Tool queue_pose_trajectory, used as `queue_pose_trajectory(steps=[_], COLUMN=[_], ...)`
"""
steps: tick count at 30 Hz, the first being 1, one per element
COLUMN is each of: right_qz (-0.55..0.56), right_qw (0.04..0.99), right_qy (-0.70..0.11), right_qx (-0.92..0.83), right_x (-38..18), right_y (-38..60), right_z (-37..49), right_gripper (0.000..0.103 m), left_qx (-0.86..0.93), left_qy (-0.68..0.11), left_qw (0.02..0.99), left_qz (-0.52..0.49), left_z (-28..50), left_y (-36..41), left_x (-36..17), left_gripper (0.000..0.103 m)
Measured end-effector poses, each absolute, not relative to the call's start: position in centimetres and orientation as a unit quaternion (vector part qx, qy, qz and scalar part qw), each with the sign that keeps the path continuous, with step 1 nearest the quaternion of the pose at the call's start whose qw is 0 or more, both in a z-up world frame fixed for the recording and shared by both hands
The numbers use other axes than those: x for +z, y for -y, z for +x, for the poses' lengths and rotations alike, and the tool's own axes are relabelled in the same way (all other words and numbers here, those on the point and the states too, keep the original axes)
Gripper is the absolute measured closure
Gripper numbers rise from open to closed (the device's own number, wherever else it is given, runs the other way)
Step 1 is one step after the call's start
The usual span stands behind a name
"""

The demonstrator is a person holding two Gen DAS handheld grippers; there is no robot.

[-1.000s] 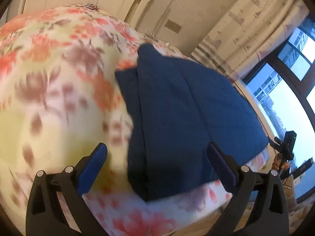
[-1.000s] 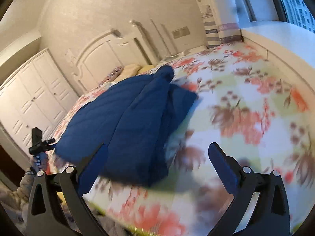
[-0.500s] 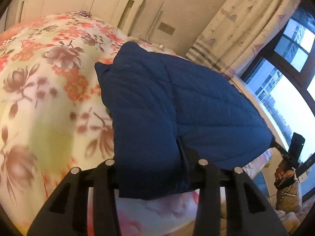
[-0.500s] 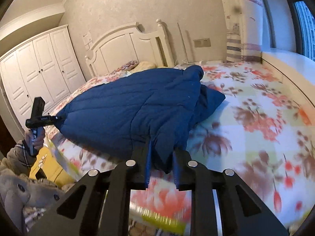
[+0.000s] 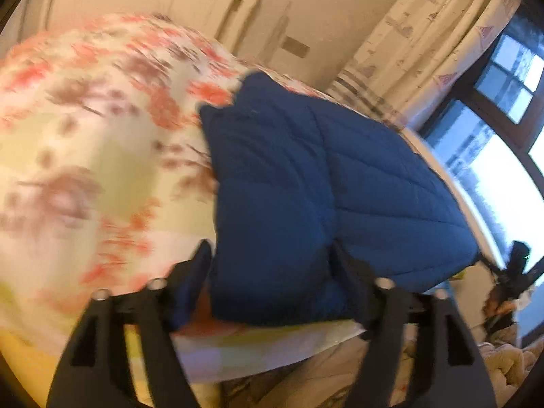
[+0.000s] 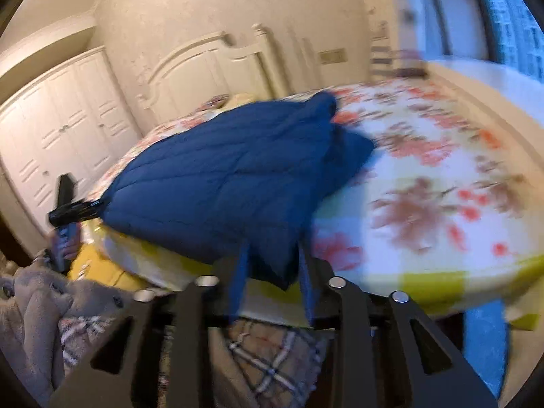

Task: Fold large clothes

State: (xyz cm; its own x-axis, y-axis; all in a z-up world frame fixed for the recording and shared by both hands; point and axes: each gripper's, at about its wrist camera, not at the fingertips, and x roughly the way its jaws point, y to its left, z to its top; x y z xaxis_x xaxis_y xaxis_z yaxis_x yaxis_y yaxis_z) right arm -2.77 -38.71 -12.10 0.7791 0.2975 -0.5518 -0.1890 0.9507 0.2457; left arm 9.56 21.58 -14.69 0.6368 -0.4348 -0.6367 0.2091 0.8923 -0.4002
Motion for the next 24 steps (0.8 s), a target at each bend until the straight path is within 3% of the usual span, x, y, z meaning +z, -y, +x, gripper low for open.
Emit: queue_pose_trajectory(steps=[3, 5, 7, 11, 15, 19, 24], right_qz=[0.068, 0.060, 0.041, -0.030, -0.133, -0.152, -0.139], right_qw=[0.960, 0.965, 0.967, 0.962, 0.939, 0.915, 0.889], right_qy=[-0.257, -0.232, -0.222, -0.223, -0.283, -0.345, -0.416], right_qx=[0.087, 0.107, 0.116, 0.153, 0.146, 0.146, 0.134], right_x=[-7.7, -5.0, -3.1, -0.7, -2.7, -6.0, -10.3], right_y=[38.3, 36.4, 33.6, 25.1, 17.0, 14.0, 14.2], right_z=[-2.1, 0.0, 2.8, 10.7, 18.0, 23.1, 28.3], right_gripper=[0.071, 0.068, 0.057, 0.057, 0.058, 0.071, 0.072], left_qx=[-0.132, -0.103, -0.089, -0.085, -0.073, -0.065, -0.076], left_qy=[-0.335, -0.294, -0.274, -0.271, -0.306, -0.377, -0.424], left_qw=[0.923, 0.944, 0.954, 0.959, 0.941, 0.915, 0.895], left_qz=[-0.137, -0.113, -0.080, 0.019, 0.124, 0.126, 0.115], left_z=[8.7, 9.3, 11.0, 16.4, 23.4, 29.5, 32.9], left_y=[-23.2, -22.5, -19.9, -11.5, -3.0, -0.2, 1.1], left_x=[-11.0, -7.1, -3.9, -0.5, -2.1, -5.8, -9.6], left_gripper=[0.008, 0.004, 0.003, 0.002, 0.002, 0.006, 0.007])
